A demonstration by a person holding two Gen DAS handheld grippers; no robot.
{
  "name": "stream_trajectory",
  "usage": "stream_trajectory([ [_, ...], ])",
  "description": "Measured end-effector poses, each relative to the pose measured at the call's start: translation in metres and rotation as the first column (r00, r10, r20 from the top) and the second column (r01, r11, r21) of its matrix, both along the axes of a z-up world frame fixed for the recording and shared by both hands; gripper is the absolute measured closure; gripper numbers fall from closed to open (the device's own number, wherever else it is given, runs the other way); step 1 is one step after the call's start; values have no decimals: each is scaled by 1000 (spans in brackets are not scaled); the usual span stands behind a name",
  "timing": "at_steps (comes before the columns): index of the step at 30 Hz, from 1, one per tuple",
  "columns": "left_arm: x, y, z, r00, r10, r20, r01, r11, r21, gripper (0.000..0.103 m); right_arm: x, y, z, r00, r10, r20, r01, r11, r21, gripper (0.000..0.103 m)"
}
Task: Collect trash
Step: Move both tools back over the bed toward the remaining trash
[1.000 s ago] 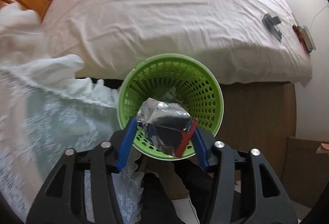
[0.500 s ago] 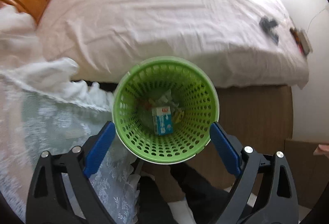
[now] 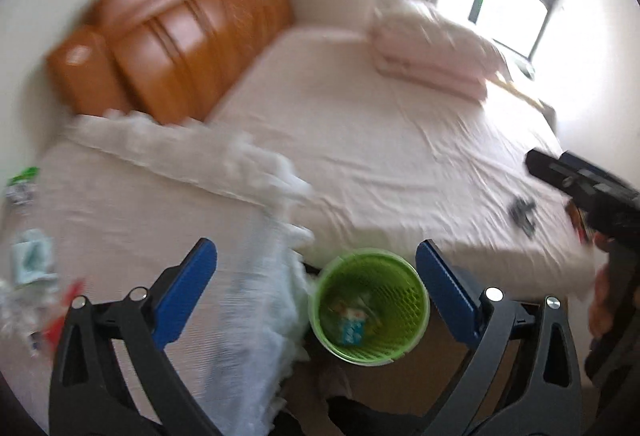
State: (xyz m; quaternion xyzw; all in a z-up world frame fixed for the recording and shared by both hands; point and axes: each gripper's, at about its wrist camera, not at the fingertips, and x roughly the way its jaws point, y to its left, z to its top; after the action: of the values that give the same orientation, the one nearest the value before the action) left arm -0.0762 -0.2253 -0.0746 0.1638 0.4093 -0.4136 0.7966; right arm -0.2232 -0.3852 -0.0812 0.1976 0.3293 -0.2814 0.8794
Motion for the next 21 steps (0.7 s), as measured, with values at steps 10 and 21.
stream_trajectory([
  [10, 45, 133, 42, 937, 348, 24, -345, 934, -93, 8, 94, 90, 27, 946, 320, 59, -317, 947, -55, 2],
  [21, 56, 249, 30, 790, 613, 14, -611, 789, -64, 8, 155, 171, 25, 819, 572, 44, -570, 820, -60, 2],
])
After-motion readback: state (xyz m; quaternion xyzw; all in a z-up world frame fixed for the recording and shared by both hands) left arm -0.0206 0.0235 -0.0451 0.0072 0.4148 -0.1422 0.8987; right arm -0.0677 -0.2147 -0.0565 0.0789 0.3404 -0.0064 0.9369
